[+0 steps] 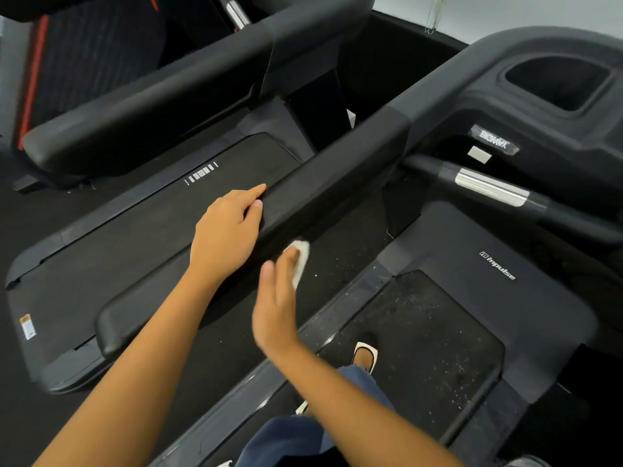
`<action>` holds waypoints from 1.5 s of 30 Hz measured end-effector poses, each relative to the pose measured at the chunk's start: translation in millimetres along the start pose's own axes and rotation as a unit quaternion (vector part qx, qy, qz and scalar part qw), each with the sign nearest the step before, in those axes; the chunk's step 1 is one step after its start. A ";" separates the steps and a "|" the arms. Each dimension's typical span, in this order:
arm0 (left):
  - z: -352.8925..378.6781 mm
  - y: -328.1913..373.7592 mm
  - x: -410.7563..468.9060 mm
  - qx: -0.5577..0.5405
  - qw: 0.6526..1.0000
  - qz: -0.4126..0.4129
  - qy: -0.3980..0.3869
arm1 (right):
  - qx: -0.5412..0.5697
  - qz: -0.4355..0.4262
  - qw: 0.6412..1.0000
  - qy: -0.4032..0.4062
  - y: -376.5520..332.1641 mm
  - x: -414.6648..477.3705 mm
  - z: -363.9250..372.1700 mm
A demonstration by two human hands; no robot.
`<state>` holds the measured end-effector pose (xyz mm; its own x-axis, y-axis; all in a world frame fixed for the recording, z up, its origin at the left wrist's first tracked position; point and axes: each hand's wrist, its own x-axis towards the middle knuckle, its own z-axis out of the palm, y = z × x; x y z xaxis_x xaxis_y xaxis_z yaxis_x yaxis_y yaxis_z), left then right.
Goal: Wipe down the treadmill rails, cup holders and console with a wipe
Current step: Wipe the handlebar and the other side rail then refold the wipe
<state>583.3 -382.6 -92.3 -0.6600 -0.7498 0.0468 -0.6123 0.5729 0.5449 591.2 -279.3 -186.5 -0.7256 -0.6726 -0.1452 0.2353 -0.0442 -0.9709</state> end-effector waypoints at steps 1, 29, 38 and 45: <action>0.1 0.1 -0.2 0.002 1.000 -0.003 0.000 | 0.028 0.015 0.999 0.033 -7.6 21.5 -11.8; 3.8 1.1 2.2 0.027 1.000 -0.013 -0.004 | 0.039 -0.060 0.945 0.319 -66.7 186.2 -101.6; 5.9 2.8 0.6 0.046 0.999 -0.019 0.002 | 0.089 0.013 0.987 0.136 -19.1 56.9 -6.4; 4.5 0.0 1.2 0.038 0.999 -0.011 -0.007 | 0.108 0.078 0.959 0.250 -46.0 177.7 -101.6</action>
<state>580.5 -382.0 -96.0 -0.6515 -0.7582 0.0245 -0.6578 0.5807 0.4797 385.7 -321.6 -187.0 -0.8774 -0.2466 -0.4116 0.4556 -0.1593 -0.8758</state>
